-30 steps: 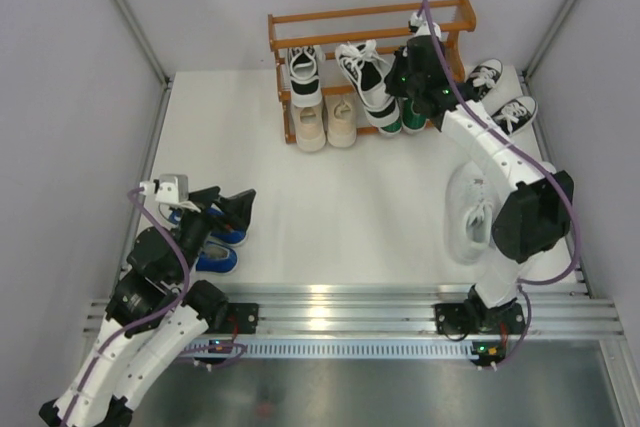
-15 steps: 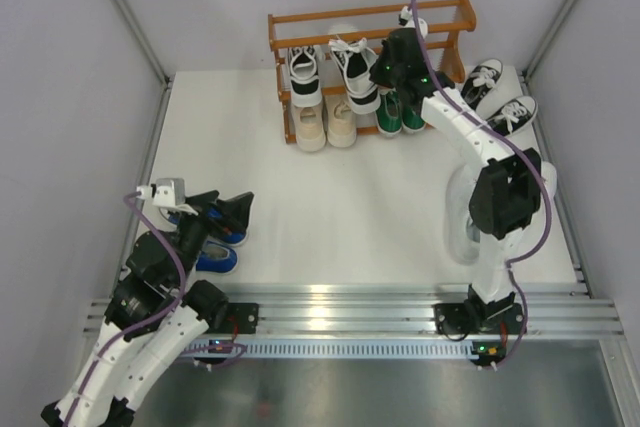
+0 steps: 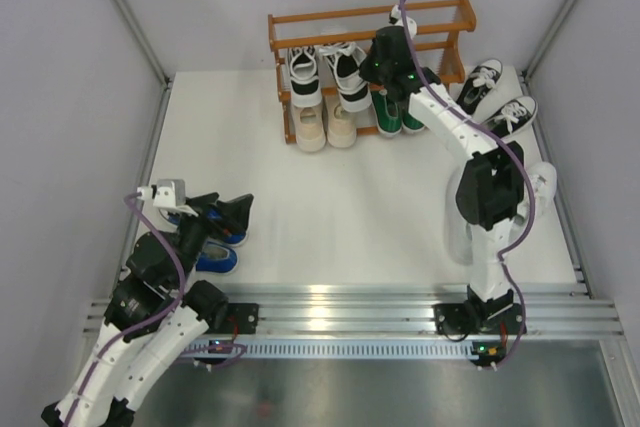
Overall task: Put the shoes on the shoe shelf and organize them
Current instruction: Place the shoe at the shoe shelf, then pick up the shoe.
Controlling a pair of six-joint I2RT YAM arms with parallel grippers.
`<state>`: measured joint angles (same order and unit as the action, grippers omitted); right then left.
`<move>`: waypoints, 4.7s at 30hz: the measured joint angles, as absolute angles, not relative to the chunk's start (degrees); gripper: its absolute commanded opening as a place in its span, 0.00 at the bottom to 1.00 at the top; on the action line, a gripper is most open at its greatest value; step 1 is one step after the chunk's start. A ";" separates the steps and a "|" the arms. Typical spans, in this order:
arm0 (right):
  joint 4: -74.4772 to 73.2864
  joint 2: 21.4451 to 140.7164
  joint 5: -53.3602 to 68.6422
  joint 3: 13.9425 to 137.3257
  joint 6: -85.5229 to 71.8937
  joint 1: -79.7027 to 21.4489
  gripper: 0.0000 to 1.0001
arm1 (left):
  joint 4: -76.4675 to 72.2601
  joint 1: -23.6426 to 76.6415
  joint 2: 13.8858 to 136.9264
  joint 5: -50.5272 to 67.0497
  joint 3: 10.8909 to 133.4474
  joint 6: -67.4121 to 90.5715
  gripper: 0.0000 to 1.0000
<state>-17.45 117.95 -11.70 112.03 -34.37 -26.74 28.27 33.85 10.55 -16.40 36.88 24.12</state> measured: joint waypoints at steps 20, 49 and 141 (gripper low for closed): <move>-8.38 108.88 -0.25 100.51 -27.33 -26.79 0.56 | 28.36 33.85 8.99 -15.84 36.88 24.58 0.97; -13.72 104.44 21.04 92.47 21.96 -24.95 0.67 | 31.57 33.85 2.98 -14.94 36.91 24.58 0.98; -29.23 59.75 44.42 47.13 36.49 -14.90 0.99 | 30.35 7.90 67.29 -21.39 36.32 60.69 0.29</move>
<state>-29.23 59.75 44.42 47.13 36.49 -14.90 30.35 7.90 67.29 -21.39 36.32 60.69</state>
